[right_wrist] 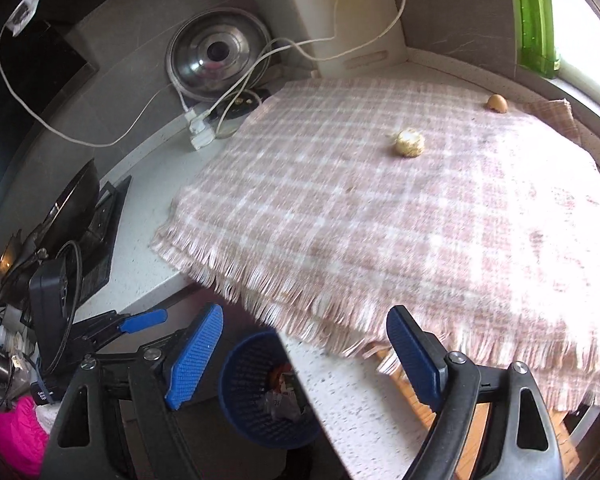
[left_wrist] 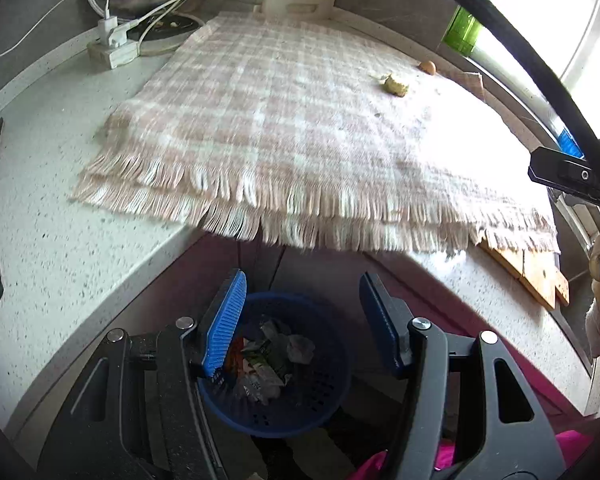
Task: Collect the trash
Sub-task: 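Raise both open tools away from the basket back over the cloth, then grasp the potato piece with the left tool while the right tool grasps the egg shell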
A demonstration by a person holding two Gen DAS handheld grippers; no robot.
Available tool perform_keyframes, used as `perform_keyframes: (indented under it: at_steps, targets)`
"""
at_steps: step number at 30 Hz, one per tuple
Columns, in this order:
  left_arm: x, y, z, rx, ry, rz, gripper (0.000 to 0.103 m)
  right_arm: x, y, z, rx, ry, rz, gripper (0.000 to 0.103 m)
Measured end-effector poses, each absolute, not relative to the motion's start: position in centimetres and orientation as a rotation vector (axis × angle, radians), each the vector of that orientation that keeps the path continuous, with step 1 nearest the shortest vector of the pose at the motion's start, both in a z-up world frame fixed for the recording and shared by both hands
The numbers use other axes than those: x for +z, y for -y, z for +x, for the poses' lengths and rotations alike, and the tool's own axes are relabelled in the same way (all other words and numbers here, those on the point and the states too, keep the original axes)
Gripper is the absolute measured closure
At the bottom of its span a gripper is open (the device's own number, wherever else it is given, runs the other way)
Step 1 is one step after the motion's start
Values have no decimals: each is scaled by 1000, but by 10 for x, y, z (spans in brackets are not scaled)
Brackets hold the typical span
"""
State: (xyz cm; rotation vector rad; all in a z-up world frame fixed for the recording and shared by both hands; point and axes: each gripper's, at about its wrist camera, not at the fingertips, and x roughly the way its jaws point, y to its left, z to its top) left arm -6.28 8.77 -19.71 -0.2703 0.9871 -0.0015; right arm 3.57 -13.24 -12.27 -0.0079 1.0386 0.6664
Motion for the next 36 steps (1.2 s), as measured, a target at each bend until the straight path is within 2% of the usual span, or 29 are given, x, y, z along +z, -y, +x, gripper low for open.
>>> perform_keyframes:
  at_steps: [19,36]
  targets:
    - [-159,-32,56,-67,-915,-247,42,-100,202,166,561,-928,59,16]
    - [-169,-11,152,-115,-944,-334,43,-104,223,297,466,-868,-11,16]
